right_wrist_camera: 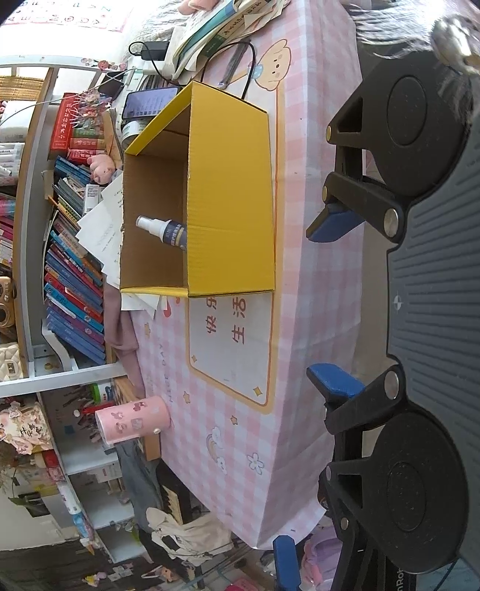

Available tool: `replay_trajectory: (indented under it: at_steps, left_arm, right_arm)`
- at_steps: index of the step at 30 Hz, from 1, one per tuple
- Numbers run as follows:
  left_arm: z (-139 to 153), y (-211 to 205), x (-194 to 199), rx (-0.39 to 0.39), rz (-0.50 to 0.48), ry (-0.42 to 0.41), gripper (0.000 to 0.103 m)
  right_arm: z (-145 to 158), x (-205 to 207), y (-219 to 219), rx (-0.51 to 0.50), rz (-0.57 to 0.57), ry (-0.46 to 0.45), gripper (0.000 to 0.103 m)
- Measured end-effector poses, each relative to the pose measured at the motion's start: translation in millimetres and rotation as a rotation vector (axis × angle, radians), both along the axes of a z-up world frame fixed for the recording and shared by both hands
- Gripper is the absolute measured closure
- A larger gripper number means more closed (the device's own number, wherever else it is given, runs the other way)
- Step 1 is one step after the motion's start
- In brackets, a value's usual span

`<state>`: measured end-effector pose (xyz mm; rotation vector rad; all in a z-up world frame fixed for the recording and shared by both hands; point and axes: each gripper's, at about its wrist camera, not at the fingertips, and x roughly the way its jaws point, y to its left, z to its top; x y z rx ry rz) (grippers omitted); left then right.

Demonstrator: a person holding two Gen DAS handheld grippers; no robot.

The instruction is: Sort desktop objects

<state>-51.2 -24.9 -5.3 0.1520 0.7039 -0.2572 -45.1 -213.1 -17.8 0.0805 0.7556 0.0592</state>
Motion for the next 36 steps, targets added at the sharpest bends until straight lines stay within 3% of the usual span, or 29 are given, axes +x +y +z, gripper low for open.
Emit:
replay_trajectory:
  at_steps: [36]
  left_arm:
    - [-1.6, 4.5, -2.3, -0.003, -0.007, 0.011, 0.003]
  right_arm:
    - [-0.7, 1.3, 4.1, -0.006, 0.006, 0.018, 0.008]
